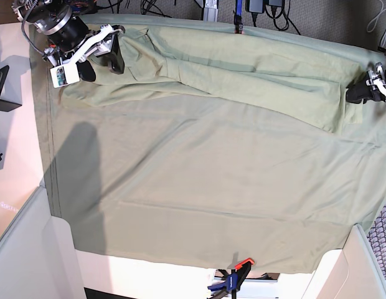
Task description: Fold the T-shirt properly
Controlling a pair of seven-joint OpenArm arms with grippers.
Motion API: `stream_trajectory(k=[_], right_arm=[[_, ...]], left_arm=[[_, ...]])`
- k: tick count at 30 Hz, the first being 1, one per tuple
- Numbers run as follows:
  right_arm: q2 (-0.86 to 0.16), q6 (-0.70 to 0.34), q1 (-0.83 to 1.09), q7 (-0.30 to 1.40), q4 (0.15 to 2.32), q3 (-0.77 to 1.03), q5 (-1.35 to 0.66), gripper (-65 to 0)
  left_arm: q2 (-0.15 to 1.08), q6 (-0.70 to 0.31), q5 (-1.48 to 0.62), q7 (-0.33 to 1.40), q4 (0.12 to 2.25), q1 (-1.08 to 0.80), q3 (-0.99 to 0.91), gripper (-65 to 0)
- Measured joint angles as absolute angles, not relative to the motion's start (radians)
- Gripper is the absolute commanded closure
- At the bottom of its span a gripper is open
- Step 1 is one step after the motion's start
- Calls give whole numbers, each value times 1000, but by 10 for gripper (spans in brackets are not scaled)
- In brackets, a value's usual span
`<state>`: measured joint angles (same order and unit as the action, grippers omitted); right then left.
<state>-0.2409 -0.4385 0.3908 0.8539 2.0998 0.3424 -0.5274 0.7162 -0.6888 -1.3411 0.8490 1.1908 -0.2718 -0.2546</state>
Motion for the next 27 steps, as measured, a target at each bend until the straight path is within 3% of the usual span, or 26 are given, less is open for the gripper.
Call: stream_trajectory(k=[2, 3, 14, 27], right_arm=[[-241, -439, 391, 854, 2100, 342, -527, -402], [-241, -439, 391, 854, 2100, 342, -527, -402], [-241, -439, 391, 854, 2100, 342, -527, -402], [-241, -439, 390, 853, 2100, 343, -527, -402]], left_arm=[[706, -689, -1343, 849, 1191, -272, -255, -8], [700, -689, -1344, 849, 1191, -272, -255, 0], [717, -689, -1221, 776, 1191, -244, -311, 0], [751, -690, -828, 541, 1191, -73, -309, 0]])
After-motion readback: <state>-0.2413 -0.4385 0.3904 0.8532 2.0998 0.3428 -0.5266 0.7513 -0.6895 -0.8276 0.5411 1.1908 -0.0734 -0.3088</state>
